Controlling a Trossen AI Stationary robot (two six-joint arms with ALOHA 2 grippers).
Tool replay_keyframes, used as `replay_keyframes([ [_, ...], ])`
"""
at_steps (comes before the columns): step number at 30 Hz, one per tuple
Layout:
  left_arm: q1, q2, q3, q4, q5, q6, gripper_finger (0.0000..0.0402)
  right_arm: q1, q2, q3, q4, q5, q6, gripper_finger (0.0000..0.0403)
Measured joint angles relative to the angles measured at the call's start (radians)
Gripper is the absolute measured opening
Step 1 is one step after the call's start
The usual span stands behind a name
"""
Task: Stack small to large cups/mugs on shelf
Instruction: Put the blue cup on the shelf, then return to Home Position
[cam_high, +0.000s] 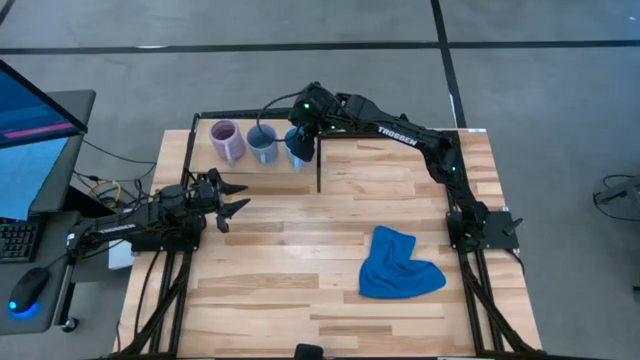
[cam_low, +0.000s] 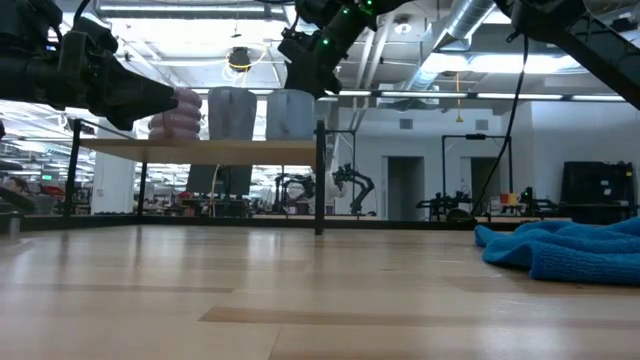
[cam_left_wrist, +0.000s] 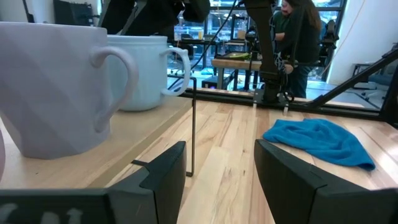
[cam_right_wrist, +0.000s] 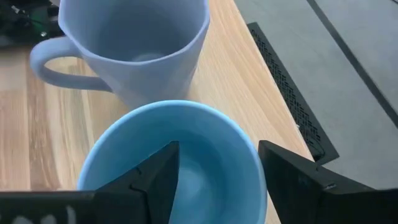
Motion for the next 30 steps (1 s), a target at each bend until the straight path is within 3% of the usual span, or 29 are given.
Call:
replay_keyframes([
  [11,0.0,0.0,0.0,0.0,0.0,0.0,0.018,-0.019,0.0,0.0,0.004,0.063,-0.003,0.0242],
  [30,0.0,0.0,0.0,0.0,0.0,0.0,0.018,-0.016,-0.065,0.016,0.039,0.051,-0.026,0.0242],
])
